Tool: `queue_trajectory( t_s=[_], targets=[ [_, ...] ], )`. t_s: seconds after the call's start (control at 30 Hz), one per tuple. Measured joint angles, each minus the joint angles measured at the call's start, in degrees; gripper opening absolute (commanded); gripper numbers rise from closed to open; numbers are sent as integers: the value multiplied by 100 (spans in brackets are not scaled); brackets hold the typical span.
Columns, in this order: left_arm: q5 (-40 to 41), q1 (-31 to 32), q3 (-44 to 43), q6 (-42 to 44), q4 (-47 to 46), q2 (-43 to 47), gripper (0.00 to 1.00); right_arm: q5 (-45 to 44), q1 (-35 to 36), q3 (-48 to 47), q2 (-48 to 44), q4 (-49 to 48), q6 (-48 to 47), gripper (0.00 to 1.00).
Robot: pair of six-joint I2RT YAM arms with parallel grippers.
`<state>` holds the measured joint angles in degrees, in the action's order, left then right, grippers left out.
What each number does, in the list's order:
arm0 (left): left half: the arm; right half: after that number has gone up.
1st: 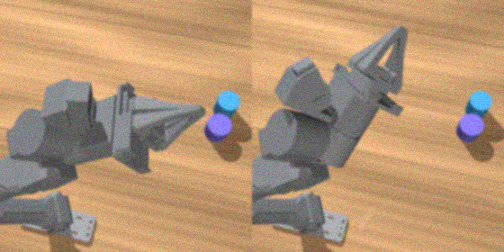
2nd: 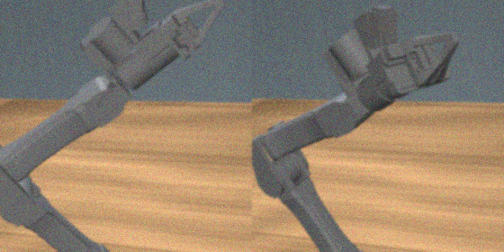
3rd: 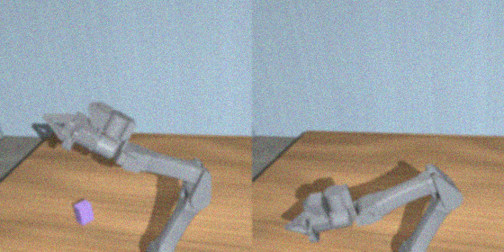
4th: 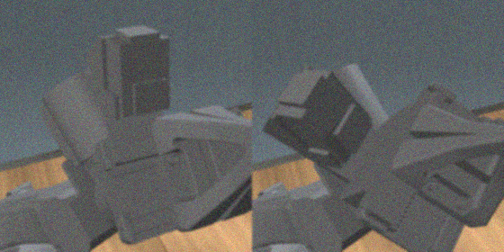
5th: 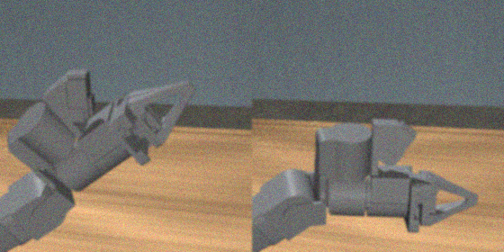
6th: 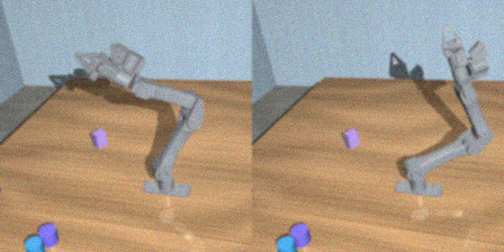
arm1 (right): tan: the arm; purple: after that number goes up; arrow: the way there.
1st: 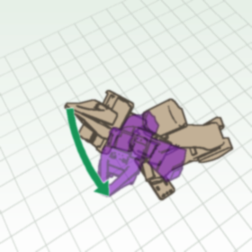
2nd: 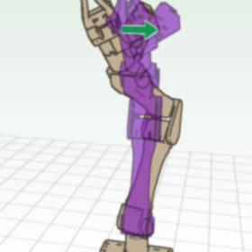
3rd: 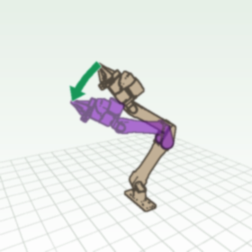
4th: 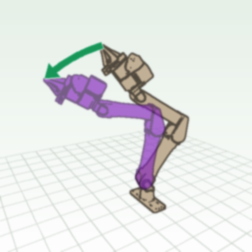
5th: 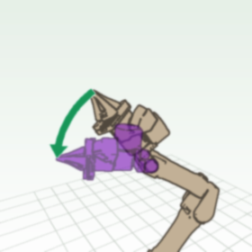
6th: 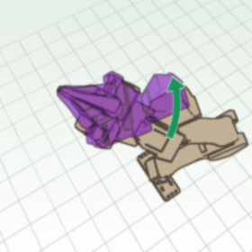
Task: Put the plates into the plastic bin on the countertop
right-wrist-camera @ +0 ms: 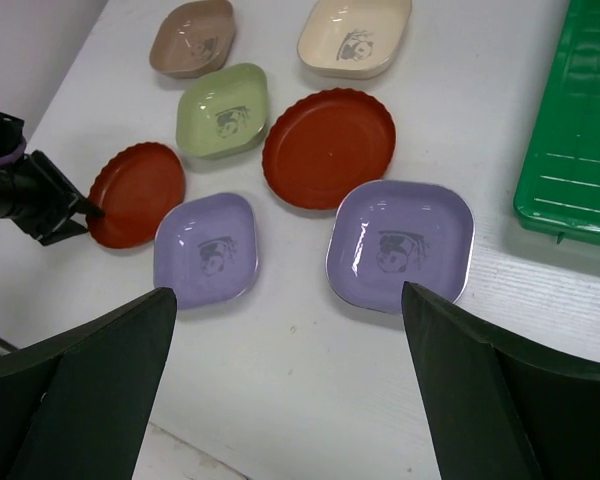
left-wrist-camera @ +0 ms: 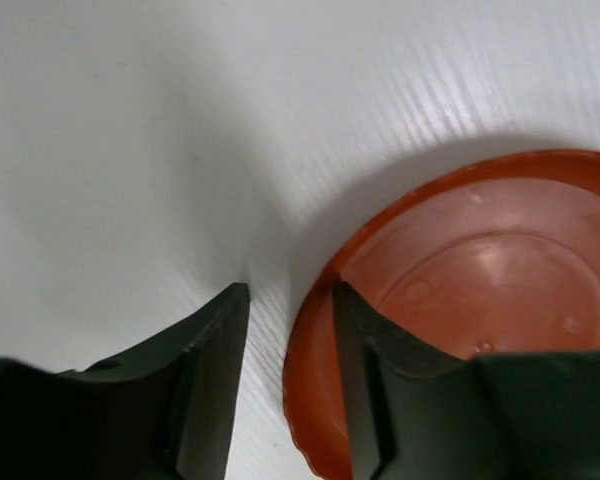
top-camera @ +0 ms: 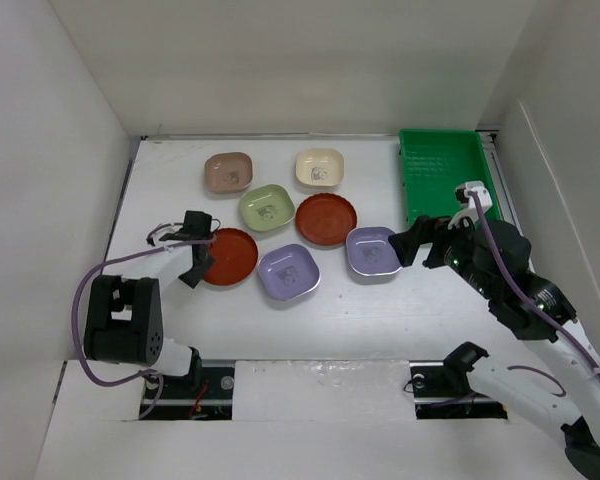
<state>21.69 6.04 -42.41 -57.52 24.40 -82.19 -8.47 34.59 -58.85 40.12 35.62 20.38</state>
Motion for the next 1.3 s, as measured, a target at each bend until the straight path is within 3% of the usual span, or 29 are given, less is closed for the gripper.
queue_trajectory(
  t_s=[0.13, 0.17, 0.27, 0.4, 0.53, 0.67, 0.83, 0.97, 1.07, 1.17, 1.2, 1.3],
  targets=[
    [205, 0, 61, -107, -70, -63, 15, 7, 0, 0, 9, -4, 0, 100],
    [221, 0, 70, -138, -76, -63, 15, 9, 0, 0, 9, -4, 0, 100],
    [260, 0, 87, -251, -87, -22, 1, 13, 0, 0, 2, -4, 0, 100],
    [321, -13, 155, -461, 90, 343, 0, 114, 0, 17, 2, -46, 0, 100],
    [424, 57, 111, -387, 481, 1344, 0, 492, 0, 177, 63, -409, 0, 100],
    [444, 682, -503, -26, 660, 2175, 0, 1029, 2, 269, 542, -1027, 28, 100],
    [667, 1989, -1718, 417, 732, 2059, 0, 1451, 0, 116, 1757, -1825, 55, 100],
    [839, 2924, -2277, 767, 802, 1650, 0, 1545, 2, -496, 2938, -2057, -85, 92],
    [837, 3209, -2332, 994, 863, 1495, 0, 1569, 0, -975, 3687, -2216, -212, 89],
    [789, 3248, -2332, 1215, 883, 1467, 0, 1609, 2, -1130, 4197, -2350, -286, 80],
    [765, 3248, -2332, 1274, 872, 1478, 0, 1628, 2, -1130, 4310, -2350, -293, 73],
    [614, 3246, -2332, 1449, 796, 1554, 0, 1711, 0, -1128, 4575, -2361, -291, 69]
  ],
)
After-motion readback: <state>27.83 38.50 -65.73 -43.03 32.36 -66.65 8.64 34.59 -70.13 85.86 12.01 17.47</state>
